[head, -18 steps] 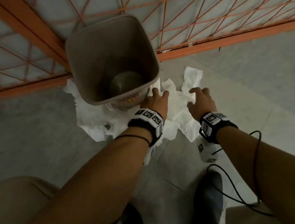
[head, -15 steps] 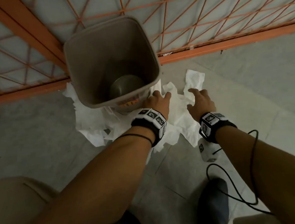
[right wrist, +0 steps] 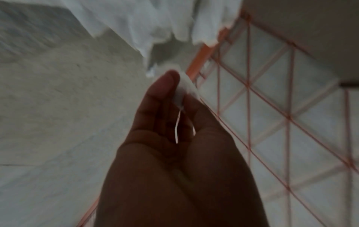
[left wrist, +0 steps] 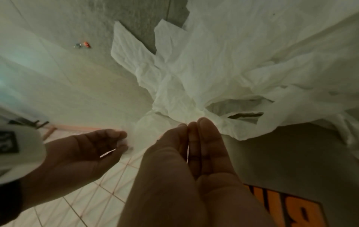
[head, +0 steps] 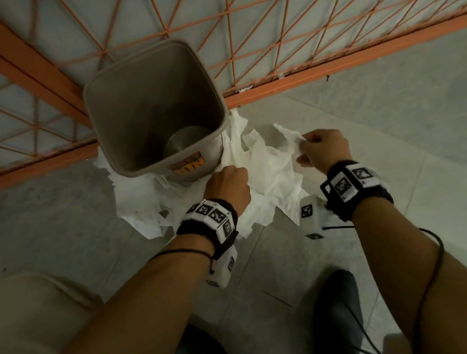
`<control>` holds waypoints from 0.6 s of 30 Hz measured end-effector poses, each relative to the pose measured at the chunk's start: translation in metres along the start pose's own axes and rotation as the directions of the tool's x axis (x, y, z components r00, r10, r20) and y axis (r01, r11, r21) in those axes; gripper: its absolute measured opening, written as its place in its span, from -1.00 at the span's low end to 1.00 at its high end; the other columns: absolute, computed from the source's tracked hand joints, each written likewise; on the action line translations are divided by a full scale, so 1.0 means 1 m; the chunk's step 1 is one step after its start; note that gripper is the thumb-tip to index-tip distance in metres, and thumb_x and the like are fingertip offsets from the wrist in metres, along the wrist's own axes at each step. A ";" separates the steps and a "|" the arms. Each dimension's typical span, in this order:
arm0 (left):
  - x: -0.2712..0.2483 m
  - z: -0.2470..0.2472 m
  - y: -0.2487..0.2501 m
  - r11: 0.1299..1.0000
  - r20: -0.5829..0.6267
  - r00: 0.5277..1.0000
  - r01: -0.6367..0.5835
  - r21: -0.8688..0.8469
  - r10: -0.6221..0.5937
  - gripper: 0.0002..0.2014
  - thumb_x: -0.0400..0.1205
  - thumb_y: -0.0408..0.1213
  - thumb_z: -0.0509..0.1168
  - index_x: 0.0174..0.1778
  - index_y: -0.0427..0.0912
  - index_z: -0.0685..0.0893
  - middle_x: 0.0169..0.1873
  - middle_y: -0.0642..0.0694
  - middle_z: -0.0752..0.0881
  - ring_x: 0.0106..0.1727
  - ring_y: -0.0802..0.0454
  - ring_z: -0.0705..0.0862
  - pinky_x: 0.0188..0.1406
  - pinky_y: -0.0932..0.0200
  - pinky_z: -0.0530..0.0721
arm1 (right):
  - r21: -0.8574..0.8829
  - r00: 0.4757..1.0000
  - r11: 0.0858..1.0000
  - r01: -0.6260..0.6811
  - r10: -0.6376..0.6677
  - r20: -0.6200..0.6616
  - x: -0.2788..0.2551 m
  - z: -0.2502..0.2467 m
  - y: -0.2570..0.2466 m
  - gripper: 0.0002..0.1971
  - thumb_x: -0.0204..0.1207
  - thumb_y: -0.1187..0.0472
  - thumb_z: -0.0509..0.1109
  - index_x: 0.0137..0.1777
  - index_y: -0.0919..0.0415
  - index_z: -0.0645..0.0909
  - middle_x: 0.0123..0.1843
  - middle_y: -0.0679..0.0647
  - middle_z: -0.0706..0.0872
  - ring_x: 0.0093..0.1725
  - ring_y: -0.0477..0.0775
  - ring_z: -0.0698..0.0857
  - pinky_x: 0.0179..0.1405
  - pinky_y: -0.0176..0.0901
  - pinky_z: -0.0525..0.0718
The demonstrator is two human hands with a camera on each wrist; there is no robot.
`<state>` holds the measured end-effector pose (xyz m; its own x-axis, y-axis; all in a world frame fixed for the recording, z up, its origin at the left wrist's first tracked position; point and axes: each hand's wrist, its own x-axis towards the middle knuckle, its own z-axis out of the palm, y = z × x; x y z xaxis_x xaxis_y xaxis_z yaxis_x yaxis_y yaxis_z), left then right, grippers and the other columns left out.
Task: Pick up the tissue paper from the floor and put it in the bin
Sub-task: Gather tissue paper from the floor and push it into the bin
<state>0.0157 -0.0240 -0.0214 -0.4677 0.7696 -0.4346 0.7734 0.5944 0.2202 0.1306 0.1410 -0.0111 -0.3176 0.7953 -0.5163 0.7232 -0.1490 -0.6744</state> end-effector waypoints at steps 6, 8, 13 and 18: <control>-0.008 -0.015 0.000 1.000 0.033 0.999 -0.001 0.026 0.000 -0.74 0.67 -0.30 0.21 0.28 -0.18 0.57 0.28 -0.21 0.50 0.18 -0.28 0.63 0.09 -0.15 0.68 | 0.131 0.965 0.977 0.168 -0.190 0.181 -0.049 -0.036 -0.080 -0.94 0.52 0.34 0.46 -0.18 0.28 0.72 -0.29 0.26 0.79 -0.30 0.18 0.84 -0.04 0.15 0.84; -0.004 -0.021 0.004 0.997 0.044 0.999 -0.014 0.078 0.010 -0.61 0.64 -0.37 0.25 0.41 -0.15 0.48 0.33 -0.23 0.45 0.16 -0.30 0.65 0.01 -0.13 0.70 | 0.156 0.917 0.946 0.283 -0.315 0.245 -0.073 -0.050 -0.115 -0.94 0.54 0.34 0.46 -0.09 0.34 0.73 -0.27 0.23 0.80 -0.33 0.09 0.85 -0.10 0.02 0.86; -0.002 -0.041 0.016 0.976 0.099 0.995 -0.036 0.216 0.015 -0.59 0.69 -0.46 0.13 0.48 -0.20 0.42 0.38 -0.34 0.47 0.21 -0.35 0.66 0.06 -0.14 0.62 | 0.189 0.750 0.818 0.543 -0.574 0.330 -0.116 -0.059 -0.177 -0.82 0.60 0.25 0.42 0.11 0.35 0.71 -0.09 0.20 0.84 -0.20 0.01 0.86 -0.11 -0.17 0.84; -0.018 -0.065 0.018 0.963 0.149 0.989 -0.060 0.264 0.020 -0.60 0.80 -0.42 0.00 0.58 -0.35 0.34 0.57 -0.34 0.37 0.58 -0.26 0.38 0.49 -0.05 0.39 | 0.264 0.649 0.737 0.622 -0.674 0.354 -0.123 -0.036 -0.209 -0.79 0.65 0.27 0.33 0.19 0.35 0.66 0.02 0.14 0.82 -0.12 -0.06 0.85 -0.07 -0.26 0.81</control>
<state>0.0105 -0.0116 0.0468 -0.3828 0.7380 -0.5557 0.8855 0.4646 0.0069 0.0405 0.0959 0.2126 -0.9104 0.4082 -0.0674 0.1736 0.2292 -0.9578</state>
